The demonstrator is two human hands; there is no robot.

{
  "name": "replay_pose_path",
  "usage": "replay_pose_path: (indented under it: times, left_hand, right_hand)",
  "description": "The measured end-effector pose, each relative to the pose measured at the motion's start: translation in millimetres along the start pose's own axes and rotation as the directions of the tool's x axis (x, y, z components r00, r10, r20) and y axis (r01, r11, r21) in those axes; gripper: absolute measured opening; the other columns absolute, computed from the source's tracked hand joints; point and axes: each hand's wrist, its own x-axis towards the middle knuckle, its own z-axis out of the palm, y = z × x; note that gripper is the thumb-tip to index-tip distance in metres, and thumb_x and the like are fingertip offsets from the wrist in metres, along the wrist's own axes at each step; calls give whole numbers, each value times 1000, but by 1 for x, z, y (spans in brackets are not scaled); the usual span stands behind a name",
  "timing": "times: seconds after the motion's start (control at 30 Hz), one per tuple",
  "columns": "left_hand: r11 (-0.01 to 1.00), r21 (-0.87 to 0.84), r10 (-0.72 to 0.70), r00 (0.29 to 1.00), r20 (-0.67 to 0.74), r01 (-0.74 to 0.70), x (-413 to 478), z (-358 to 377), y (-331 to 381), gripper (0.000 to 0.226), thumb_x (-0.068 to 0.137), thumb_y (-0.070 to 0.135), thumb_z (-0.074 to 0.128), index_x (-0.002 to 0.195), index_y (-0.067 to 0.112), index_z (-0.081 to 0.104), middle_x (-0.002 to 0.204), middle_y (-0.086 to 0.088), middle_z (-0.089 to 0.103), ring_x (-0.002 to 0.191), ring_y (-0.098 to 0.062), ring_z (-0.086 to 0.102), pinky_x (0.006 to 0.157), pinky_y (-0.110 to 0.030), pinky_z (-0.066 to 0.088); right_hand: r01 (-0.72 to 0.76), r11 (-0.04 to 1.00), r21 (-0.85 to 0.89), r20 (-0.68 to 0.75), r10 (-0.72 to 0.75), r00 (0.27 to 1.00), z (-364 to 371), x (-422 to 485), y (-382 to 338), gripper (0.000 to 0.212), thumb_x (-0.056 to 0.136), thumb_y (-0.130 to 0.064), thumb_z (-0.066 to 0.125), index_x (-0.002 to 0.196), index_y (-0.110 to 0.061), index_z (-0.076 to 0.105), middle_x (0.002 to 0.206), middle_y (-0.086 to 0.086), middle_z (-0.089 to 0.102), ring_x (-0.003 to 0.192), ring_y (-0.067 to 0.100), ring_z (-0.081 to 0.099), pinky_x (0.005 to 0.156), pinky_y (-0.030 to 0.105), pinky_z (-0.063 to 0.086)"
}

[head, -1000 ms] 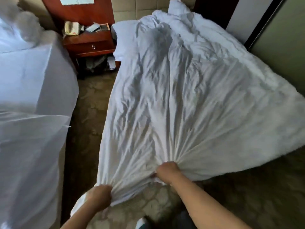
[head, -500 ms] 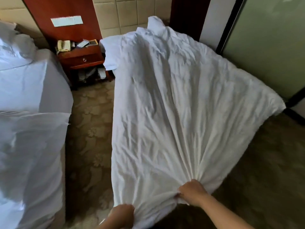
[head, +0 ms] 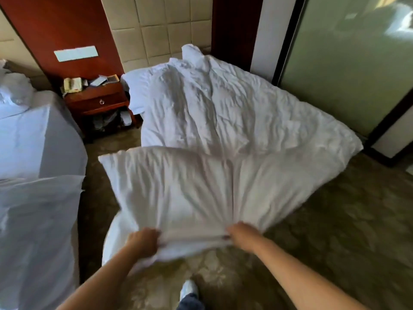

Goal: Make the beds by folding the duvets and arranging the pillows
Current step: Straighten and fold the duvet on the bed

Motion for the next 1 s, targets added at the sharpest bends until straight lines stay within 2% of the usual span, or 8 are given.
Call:
replay_pose_path:
  times: [0.07, 0.2, 0.37, 0.53, 0.63, 0.73, 0.87, 1.0]
  left_hand:
    - [1000, -22, -7, 1000, 10, 7, 18, -12, -15, 37, 94, 35, 43, 130, 29, 50, 136, 1, 51, 124, -19, 50, 100, -32, 40]
    - [996, 83, 69, 907, -414, -38, 54, -107, -29, 36, 88, 23, 45, 122, 31, 52, 119, 1, 54, 110, -24, 57, 81, -35, 48]
    - [999, 40, 52, 797, -601, -35, 92, -205, -37, 32, 81, 8, 49, 108, 20, 60, 103, -4, 56, 101, -28, 56, 66, -35, 44]
    - [913, 51, 328, 654, -681, -404, 113, -275, 11, 35, 79, 7, 53, 113, 16, 56, 102, -8, 64, 100, -29, 57, 69, -30, 35]
    - [774, -141, 284, 537, -794, -617, 131, -286, 37, 38, 83, 16, 63, 119, 15, 52, 109, -3, 64, 102, -22, 58, 77, -27, 39]
    - [653, -519, -97, 619, -779, -551, 178, -270, 35, 64, 81, 37, 71, 134, 17, 41, 129, -1, 52, 117, -18, 51, 90, -28, 41]
    - [736, -618, -2, 912, -410, -276, 254, -220, 47, 115, 70, 36, 81, 150, 27, -2, 155, -14, 6, 143, -32, 14, 109, -49, 28]
    - [629, -772, -175, 952, -253, -89, 336, -232, 90, 128, 67, 24, 84, 147, 37, -15, 154, -20, -3, 135, -45, 27, 104, -52, 38]
  right_hand:
    - [-18, 999, 46, 204, 8, 979, 0, 20, 0, 39, 97, -41, 43, 123, -16, 57, 129, 15, 54, 116, 31, 53, 94, 33, 41]
    - [-24, 999, 35, -51, 26, 998, -80, 66, -5, 40, 99, -41, 41, 120, -13, 59, 126, 18, 55, 114, 29, 55, 91, 32, 41]
    - [57, 976, 211, -326, 15, 945, -166, 96, -26, 33, 93, -19, 50, 125, -13, 56, 126, 13, 57, 116, 29, 55, 88, 30, 43]
    - [189, 971, 145, -462, -103, 881, -198, 127, -91, 120, 71, -50, 73, 148, -28, -17, 152, 10, 26, 139, 27, 27, 113, 50, 21]
    - [205, 937, 282, -703, 56, 709, -216, 152, -89, 67, 88, -41, 59, 144, -20, 29, 119, 12, 62, 111, 32, 57, 89, 37, 43]
    - [128, 848, 514, -715, 342, 610, -248, 180, -37, 37, 95, -40, 47, 112, -10, 60, 107, 20, 66, 102, 37, 61, 79, 37, 46]
    - [214, 694, 688, -681, 515, 521, -300, 201, 57, 39, 97, -31, 47, 102, 4, 63, 99, 24, 65, 97, 37, 60, 67, 30, 37]
    - [307, 594, 743, -651, 539, 534, -353, 218, 166, 33, 96, -25, 50, 95, 5, 64, 90, 20, 63, 89, 30, 59, 70, 23, 35]
